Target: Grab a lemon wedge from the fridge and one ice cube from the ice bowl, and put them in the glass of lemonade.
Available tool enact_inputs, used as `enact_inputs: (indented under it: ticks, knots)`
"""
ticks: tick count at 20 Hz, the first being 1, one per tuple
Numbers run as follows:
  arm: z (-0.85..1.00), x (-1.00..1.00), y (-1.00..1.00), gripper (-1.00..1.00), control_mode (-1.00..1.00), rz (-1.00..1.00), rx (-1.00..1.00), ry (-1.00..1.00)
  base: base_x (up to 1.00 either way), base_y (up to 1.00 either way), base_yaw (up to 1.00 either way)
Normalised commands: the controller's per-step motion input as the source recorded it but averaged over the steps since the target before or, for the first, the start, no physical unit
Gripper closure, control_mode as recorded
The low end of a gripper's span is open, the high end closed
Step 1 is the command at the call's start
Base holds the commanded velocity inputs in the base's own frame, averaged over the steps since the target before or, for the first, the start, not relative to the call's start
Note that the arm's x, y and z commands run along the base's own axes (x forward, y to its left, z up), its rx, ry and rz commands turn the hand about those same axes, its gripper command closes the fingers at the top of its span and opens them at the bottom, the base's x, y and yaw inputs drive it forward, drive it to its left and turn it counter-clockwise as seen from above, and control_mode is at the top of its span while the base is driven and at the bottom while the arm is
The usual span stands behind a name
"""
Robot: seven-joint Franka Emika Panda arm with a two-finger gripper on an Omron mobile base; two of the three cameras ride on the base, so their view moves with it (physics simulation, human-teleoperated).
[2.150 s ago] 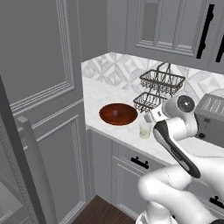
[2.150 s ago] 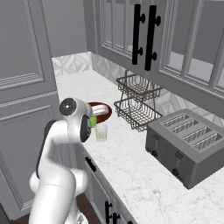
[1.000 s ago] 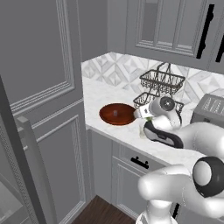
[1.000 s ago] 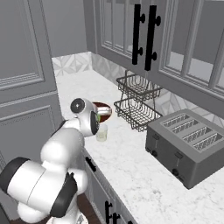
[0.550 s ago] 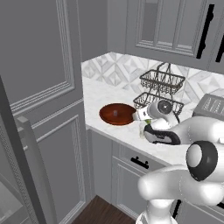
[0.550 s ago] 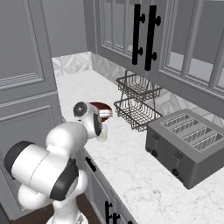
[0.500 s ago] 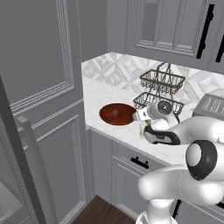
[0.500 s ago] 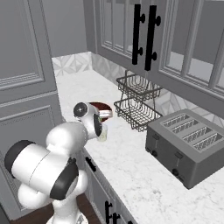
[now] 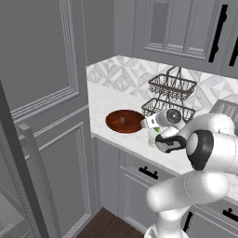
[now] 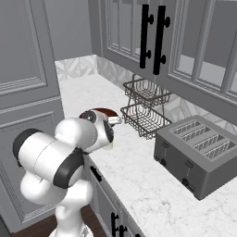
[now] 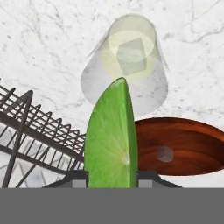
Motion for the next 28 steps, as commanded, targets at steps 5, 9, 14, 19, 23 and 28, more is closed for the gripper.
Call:
enact_inputs:
  ticks: [5, 9, 14, 19, 23, 28]
  knots:
    - [-0.42, 0.14, 0.01, 1.0, -1.0, 0.0, -0.04, -0.12, 0.0, 0.0, 0.0]
    - [-0.1, 0.02, 0.11, 1.0, -1.0, 0.0, -0.02, -0.09, 0.0, 0.0, 0.0]
    - [0.44, -0.14, 0.05, 1.0, -1.0, 0.0, 0.0, -0.01, 0.0, 0.0, 0.0]
    - [0.58, -0.06, 0.06, 1.0, -1.0, 0.0, 0.0, 0.12, 0.0, 0.0, 0.0]
    - [0.41, 0.0, 0.01, 1.0, -1.0, -0.02, 0.07, 0.38, 0.0, 0.0, 0.0]
    - [0.18, 0.08, -0.04, 1.0, -1.0, -0.06, 0.11, 0.31, 0.0, 0.0, 0.0]
